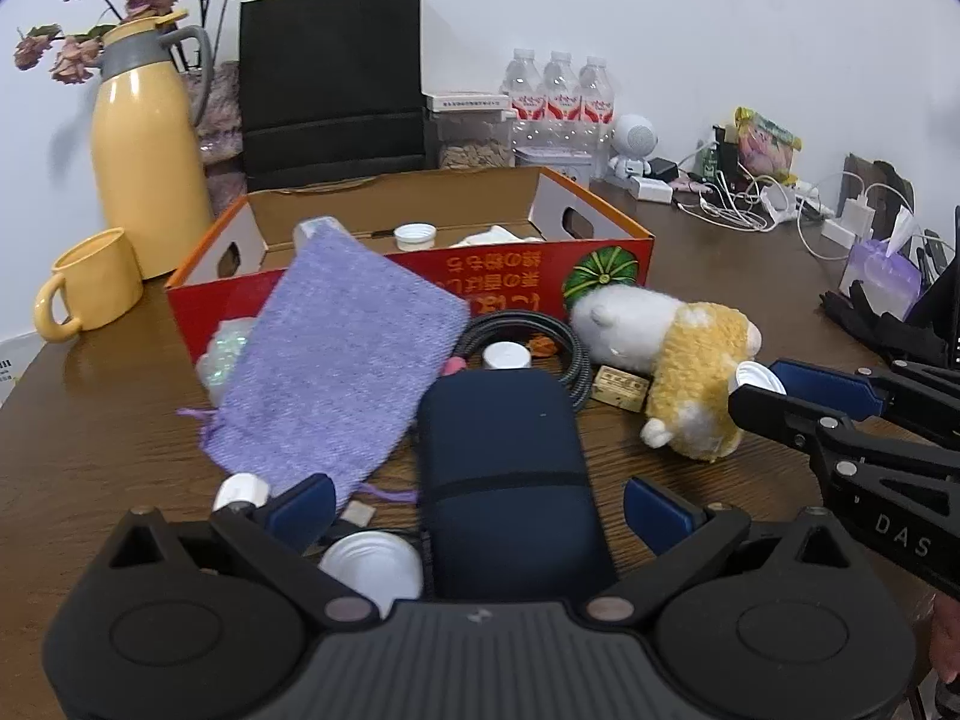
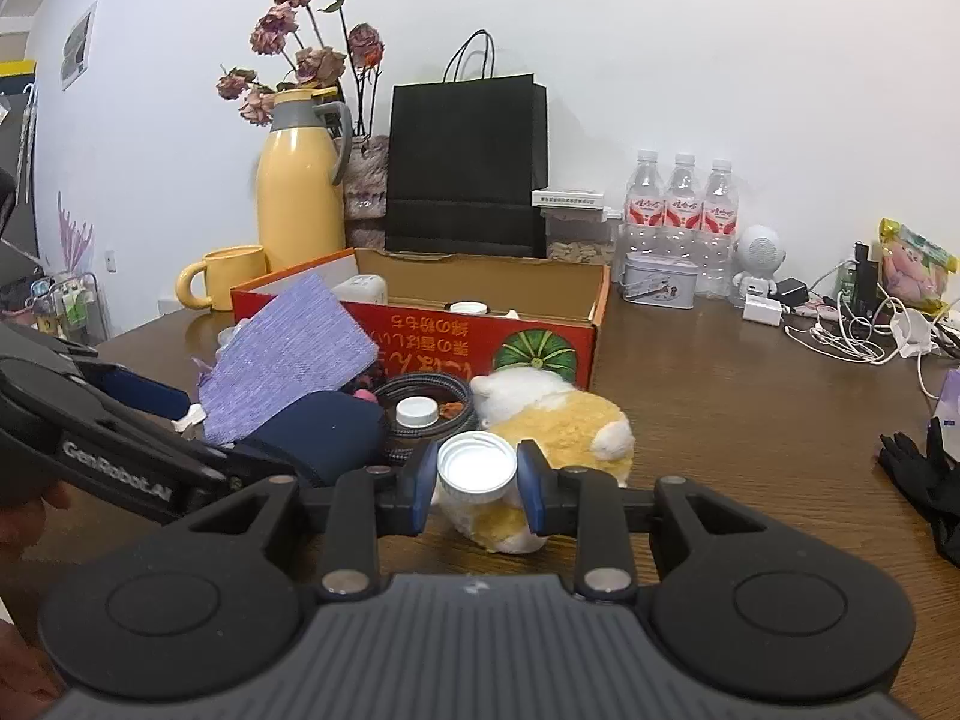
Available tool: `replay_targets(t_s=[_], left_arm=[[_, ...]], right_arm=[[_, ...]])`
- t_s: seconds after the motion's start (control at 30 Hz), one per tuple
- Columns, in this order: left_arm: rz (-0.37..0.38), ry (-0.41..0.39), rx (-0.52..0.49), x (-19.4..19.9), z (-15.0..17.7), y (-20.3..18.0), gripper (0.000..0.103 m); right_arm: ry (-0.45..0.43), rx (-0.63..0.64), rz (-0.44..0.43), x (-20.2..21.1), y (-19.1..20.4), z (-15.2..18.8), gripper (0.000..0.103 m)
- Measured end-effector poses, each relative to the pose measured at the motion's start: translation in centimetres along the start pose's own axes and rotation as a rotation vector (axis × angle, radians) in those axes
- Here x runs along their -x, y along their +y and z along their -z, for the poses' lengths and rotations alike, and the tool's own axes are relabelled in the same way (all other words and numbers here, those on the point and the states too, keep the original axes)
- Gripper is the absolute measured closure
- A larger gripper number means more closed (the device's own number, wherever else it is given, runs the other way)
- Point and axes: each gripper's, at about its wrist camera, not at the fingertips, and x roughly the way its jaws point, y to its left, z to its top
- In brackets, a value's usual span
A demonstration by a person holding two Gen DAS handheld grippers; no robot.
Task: Organize objects
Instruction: 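Grasp the navy zip pouch with the left tool while the right tool holds the cap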
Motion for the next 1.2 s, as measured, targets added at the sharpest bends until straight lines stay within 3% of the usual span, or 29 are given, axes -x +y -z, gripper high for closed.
replay_targets(t_s=[0.17, 0.3, 0.53, 0.63, 0.83, 1.2], left_arm=[[-0.033, 0.034, -0.013, -1.4, -0.3, -1.1, 0.004], [-0.041, 0.075, 0.018, -2.6, -0.3, -1.2, 0.015], [-0.036, 0.107, 0.043, -3.8, 0.2, -1.3, 0.024], [-0.034, 0.095, 0.052, -3.5, 0.3, -1.3, 0.033], [-0.026, 0.085, 0.070, -2.9, 0.3, -0.8, 0.039], [-0.009, 0.038, 0.090, -1.4, -0.7, 0.0, 0.040]], right_arm=[[0.000, -0.016, -0.002, -0.1, -0.7, 0.2, 0.074], [-0.004, -0.025, -0.005, -0.2, -0.9, 0.3, 0.074], [-0.002, -0.032, -0.006, -0.3, -1.0, 0.3, 0.074], [-0.001, -0.032, -0.005, -0.3, -1.0, 0.3, 0.074], [0.002, -0.029, -0.003, -0.4, -0.8, 0.2, 0.074], [-0.011, -0.020, 0.000, -0.8, 0.1, -1.0, 0.074]])
